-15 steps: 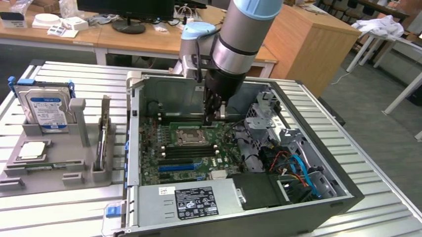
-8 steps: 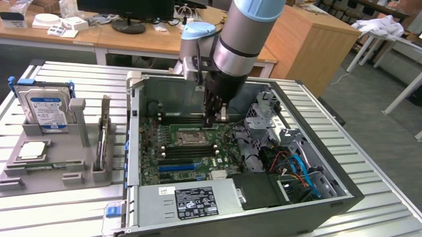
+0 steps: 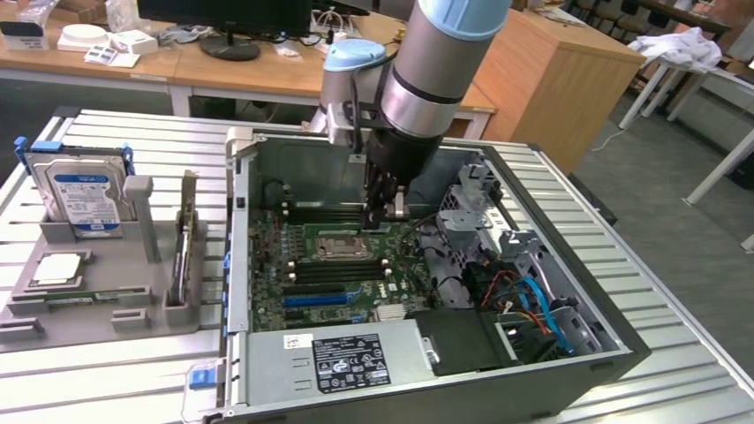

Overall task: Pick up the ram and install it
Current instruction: 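Insert the ram into the slot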

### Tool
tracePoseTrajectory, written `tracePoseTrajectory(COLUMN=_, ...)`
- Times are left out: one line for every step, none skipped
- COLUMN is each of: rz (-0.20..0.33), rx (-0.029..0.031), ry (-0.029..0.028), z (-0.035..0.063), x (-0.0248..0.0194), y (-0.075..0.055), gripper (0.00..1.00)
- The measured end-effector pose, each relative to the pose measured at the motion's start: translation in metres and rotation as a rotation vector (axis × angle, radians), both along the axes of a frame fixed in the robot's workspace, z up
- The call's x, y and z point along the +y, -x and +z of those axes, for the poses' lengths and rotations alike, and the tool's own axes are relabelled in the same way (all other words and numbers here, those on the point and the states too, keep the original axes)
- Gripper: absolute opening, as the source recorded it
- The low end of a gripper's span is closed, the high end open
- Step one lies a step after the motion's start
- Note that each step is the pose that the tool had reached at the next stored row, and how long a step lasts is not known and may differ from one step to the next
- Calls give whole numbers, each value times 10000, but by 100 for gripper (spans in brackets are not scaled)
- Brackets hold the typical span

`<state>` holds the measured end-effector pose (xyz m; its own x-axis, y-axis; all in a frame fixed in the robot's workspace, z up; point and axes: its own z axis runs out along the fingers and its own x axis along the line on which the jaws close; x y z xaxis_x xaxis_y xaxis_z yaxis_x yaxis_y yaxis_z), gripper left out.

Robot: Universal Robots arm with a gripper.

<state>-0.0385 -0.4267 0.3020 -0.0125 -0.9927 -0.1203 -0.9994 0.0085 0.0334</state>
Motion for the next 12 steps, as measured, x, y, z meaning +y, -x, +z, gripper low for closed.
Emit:
tracePoseTrajectory(rz=0, rx=0, ry=0, z=-7, x=0, y=0, gripper=11)
tracePoseTrajectory(rz=0, rx=1, ry=1, z=-16, x=0, y=0, gripper=11)
tracePoseTrajectory(rz=0, rx=0, ry=1, z=-23, x=0, y=0, gripper=11)
tracePoseTrajectory(rz=0, rx=0, ry=1, z=-31, x=-1, y=0, gripper=11)
tracePoseTrajectory(rz=0, rx=0, ry=0, z=-40, x=-1, y=0, gripper=11)
tracePoseTrajectory(rz=0, rx=0, ry=0, z=-47, x=-1, y=0, gripper=11)
tracePoseTrajectory(rz=0, rx=0, ry=0, z=-56, x=-1, y=0, gripper=11)
tracePoseTrajectory(rz=0, rx=0, ry=-1, z=-64, x=-1, y=0, gripper=11)
tracePoseTrajectory(rz=0, rx=0, ry=0, z=-70, x=-1, y=0, gripper=11)
tracePoseTrajectory(rz=0, rx=0, ry=0, z=-77, x=-1, y=0, gripper=11)
tracePoseTrajectory(rz=0, rx=0, ry=0, z=-84, x=-1, y=0, gripper=11)
tracePoseTrajectory(rz=0, rx=0, ry=-1, z=-90, x=-1, y=0, gripper=11)
